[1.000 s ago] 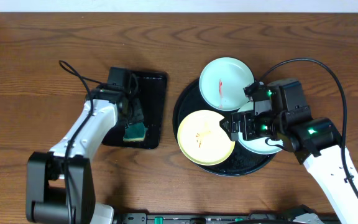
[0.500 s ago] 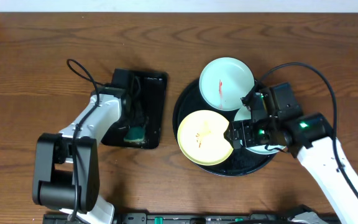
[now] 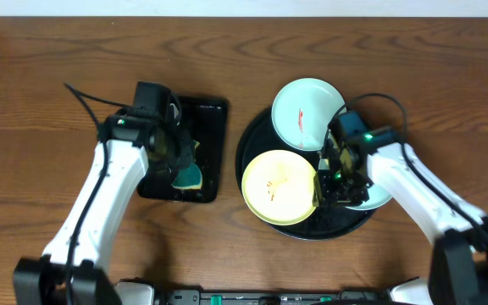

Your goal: Clean dirty plates on tray and stack at the side

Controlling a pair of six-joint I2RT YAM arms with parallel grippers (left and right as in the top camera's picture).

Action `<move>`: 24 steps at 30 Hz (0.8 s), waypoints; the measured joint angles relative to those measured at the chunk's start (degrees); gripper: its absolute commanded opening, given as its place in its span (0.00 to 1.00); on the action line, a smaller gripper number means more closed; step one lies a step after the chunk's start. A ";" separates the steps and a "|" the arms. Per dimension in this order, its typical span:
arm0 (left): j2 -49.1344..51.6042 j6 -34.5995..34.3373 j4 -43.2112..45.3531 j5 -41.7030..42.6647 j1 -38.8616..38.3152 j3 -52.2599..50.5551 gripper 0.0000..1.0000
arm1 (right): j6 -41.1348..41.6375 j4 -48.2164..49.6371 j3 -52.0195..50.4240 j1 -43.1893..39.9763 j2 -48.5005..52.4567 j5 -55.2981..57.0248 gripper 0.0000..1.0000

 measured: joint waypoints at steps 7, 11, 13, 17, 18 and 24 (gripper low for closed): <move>-4.26 0.02 -1.18 3.39 -2.82 0.00 0.07 | 1.53 5.31 0.00 0.00 9.22 -0.20 0.24; -4.26 0.02 -1.09 4.17 -7.13 0.00 0.07 | 2.71 8.66 0.15 -0.04 11.10 -0.52 0.04; -4.26 0.00 -0.85 4.33 -8.76 0.00 0.07 | 3.21 10.99 0.24 -0.07 11.08 -0.94 0.01; -4.26 0.02 0.44 4.48 -11.26 0.00 0.07 | 3.43 14.99 0.50 -0.07 11.06 -1.33 0.01; -4.26 0.02 0.92 4.48 -11.78 0.00 0.07 | 3.74 15.65 0.50 -0.07 11.06 -1.14 0.01; -4.26 -0.02 4.22 4.48 -15.32 0.00 0.07 | 6.43 17.16 0.76 -0.04 10.93 0.98 0.01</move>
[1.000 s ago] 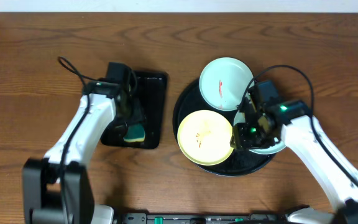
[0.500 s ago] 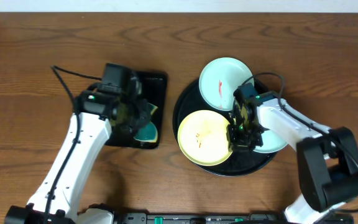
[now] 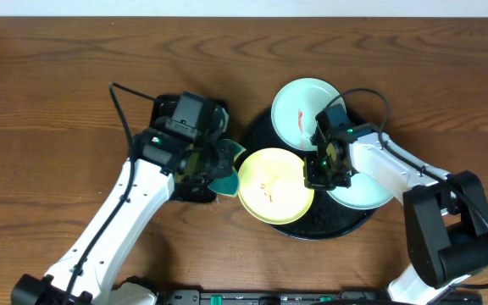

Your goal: Clean dirty plates on tray and stack at the side

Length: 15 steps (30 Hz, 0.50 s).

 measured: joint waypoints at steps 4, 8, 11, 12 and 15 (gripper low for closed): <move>0.00 -0.02 2.29 0.00 -2.19 0.00 0.08 | 2.45 1.05 0.13 0.04 -0.20 1.42 0.01; 1.40 -0.46 3.96 -0.04 -3.67 0.00 0.07 | 3.58 1.84 0.39 0.04 -0.22 2.97 0.01; 4.44 -1.68 4.39 -0.07 -4.22 0.00 0.07 | 4.00 1.99 0.92 0.07 -0.22 5.40 0.01; 5.70 -1.92 4.79 -0.09 -4.39 0.00 0.08 | 4.02 1.97 1.18 0.04 -0.22 6.49 0.01; 9.20 -2.82 6.29 -0.26 -5.20 0.00 0.08 | 3.23 1.84 1.57 0.04 -0.22 8.39 0.01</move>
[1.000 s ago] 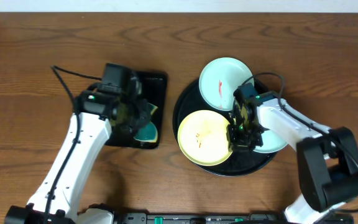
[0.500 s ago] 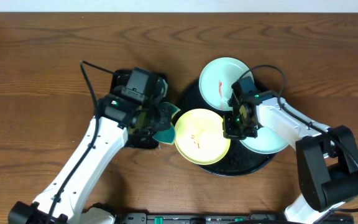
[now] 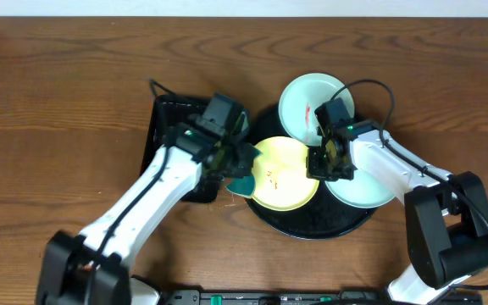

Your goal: Clean dirty plates on tray and stack at the side

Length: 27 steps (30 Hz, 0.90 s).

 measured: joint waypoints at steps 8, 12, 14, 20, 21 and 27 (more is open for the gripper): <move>7.56 -3.78 9.18 -0.15 -4.20 0.02 0.08 | -4.17 -0.24 0.07 0.00 0.00 -0.61 0.01; 13.35 -8.17 13.86 -0.13 -5.86 0.02 0.08 | -4.61 -0.28 0.09 0.00 0.00 -0.63 0.01; 16.31 -10.56 17.07 0.33 -6.56 0.02 0.07 | -4.66 -0.28 0.09 0.00 0.00 -0.63 0.01; 21.09 -15.76 26.91 3.37 -8.79 0.44 0.08 | -5.01 -0.37 0.11 -0.02 0.00 -0.48 0.01; 21.59 -16.22 27.63 3.54 -9.05 0.72 0.07 | -5.03 -0.39 0.11 -0.02 0.00 -0.44 0.01; 23.12 -16.20 25.38 2.75 -9.40 2.86 0.08 | -5.03 -0.57 0.15 -0.07 0.00 -0.22 0.01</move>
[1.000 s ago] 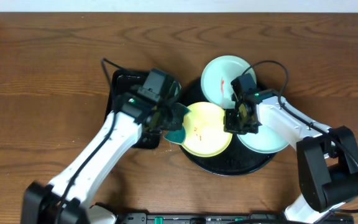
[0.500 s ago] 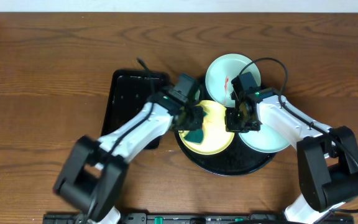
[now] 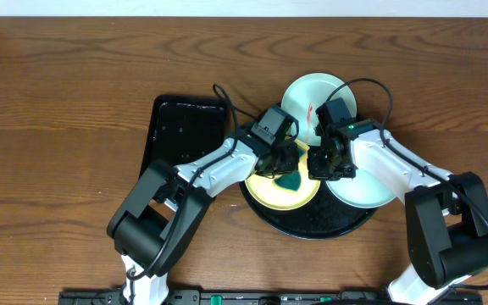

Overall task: Clean dirty plates on tray and stack at the side
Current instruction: 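Scrub the yellow plate with the sponge in the left gripper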

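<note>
A yellow plate (image 3: pixel 267 191) with faint smears lies on the round black tray (image 3: pixel 312 227). My left gripper (image 3: pixel 285 169) is over the plate's middle, shut on a teal sponge (image 3: pixel 290 180) that rests on the plate. My right gripper (image 3: pixel 320 165) is at the yellow plate's right rim and looks shut on it. A mint plate with a red smear (image 3: pixel 302 100) sits at the tray's far edge. A pale plate (image 3: pixel 364 191) lies at the tray's right, partly under the right arm.
A black rectangular tray (image 3: pixel 180 135) stands to the left of the round tray. Both forearms cross over the round tray's middle. Cables loop above both wrists. Wooden table (image 3: pixel 58 102) all around.
My left gripper and the sponge have moved right, from the yellow plate's left edge to its middle. The right gripper stays at the plate's right rim.
First my left gripper held the sponge over the rectangular tray while the right gripper gripped the yellow plate's right rim. Then the sponge was between the trays, then at the plate's left edge. Now it lies on the plate's middle.
</note>
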Controlling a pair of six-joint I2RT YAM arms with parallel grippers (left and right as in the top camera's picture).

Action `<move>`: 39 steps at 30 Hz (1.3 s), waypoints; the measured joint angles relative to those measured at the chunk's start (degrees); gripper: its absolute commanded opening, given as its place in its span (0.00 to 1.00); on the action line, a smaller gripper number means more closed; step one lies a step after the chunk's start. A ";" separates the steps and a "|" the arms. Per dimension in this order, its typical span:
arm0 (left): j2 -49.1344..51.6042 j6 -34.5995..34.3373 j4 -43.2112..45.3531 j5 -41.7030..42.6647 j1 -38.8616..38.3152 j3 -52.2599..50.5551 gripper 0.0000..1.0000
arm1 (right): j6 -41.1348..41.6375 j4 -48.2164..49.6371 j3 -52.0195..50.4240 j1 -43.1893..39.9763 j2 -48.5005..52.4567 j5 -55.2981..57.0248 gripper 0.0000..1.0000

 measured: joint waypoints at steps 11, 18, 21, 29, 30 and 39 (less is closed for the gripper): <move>-0.09 1.22 -23.63 -18.21 1.09 6.54 0.08 | -0.02 -0.59 0.13 0.00 0.00 -0.26 0.01; 0.20 1.44 -24.70 -23.04 0.87 7.37 0.07 | -0.02 -0.59 0.13 0.09 0.02 -2.67 0.01; 0.20 1.49 -21.46 -20.52 1.38 6.67 0.07 | 0.00 -0.59 0.13 0.07 0.02 -2.84 0.01; 1.75 -0.13 -5.90 -4.55 3.06 5.35 0.08 | 0.13 -1.18 0.22 -0.11 0.02 -0.68 0.01; 1.92 -0.66 -5.09 -3.67 2.84 5.33 0.07 | 0.17 -1.18 0.22 -0.11 0.02 -0.61 0.01; 3.26 -3.69 -1.49 0.81 -1.31 5.33 0.07 | 0.20 -1.22 0.28 -0.11 0.02 1.03 0.01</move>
